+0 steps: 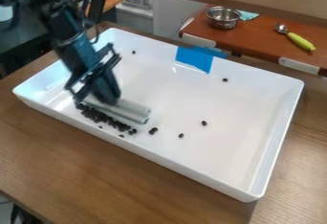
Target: Sweep into pile
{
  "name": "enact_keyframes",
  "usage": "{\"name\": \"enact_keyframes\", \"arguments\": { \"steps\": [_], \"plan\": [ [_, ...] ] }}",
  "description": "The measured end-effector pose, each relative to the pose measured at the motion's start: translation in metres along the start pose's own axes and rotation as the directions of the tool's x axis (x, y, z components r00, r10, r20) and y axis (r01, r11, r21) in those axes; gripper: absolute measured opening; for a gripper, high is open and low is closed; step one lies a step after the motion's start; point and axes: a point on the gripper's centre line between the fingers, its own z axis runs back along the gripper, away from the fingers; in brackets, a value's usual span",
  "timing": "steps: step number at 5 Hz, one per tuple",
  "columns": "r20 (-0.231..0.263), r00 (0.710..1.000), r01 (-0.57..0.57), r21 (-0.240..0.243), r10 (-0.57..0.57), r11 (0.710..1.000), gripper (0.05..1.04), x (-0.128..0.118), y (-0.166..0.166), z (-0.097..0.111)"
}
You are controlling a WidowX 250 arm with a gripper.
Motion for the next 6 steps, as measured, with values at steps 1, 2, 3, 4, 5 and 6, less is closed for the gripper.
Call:
{"name": "enact_keyframes", "arguments": {
  "steps": [1, 2, 3, 4, 5, 6],
  "plan": [
    [-0.049, 0.997, 0.056, -0.053, -0.058, 0.997, 0.103, -0.039, -0.036, -0.014],
    [-0.081, 0.991, 0.096, -0.112, -0.105, 0.989, 0.103, -0.067, -0.069, -0.027],
    [-0.097, 0.981, 0.147, -0.183, -0.166, 0.972, 0.103, -0.085, -0.098, -0.044],
    [-0.097, 0.973, 0.183, -0.243, -0.211, 0.953, 0.103, -0.101, -0.118, -0.053],
    [-0.092, 0.968, 0.201, -0.271, -0.233, 0.941, 0.103, -0.111, -0.127, -0.059],
    [-0.084, 0.962, 0.222, -0.312, -0.259, 0.924, 0.103, -0.121, -0.133, -0.062]
  ]
}}
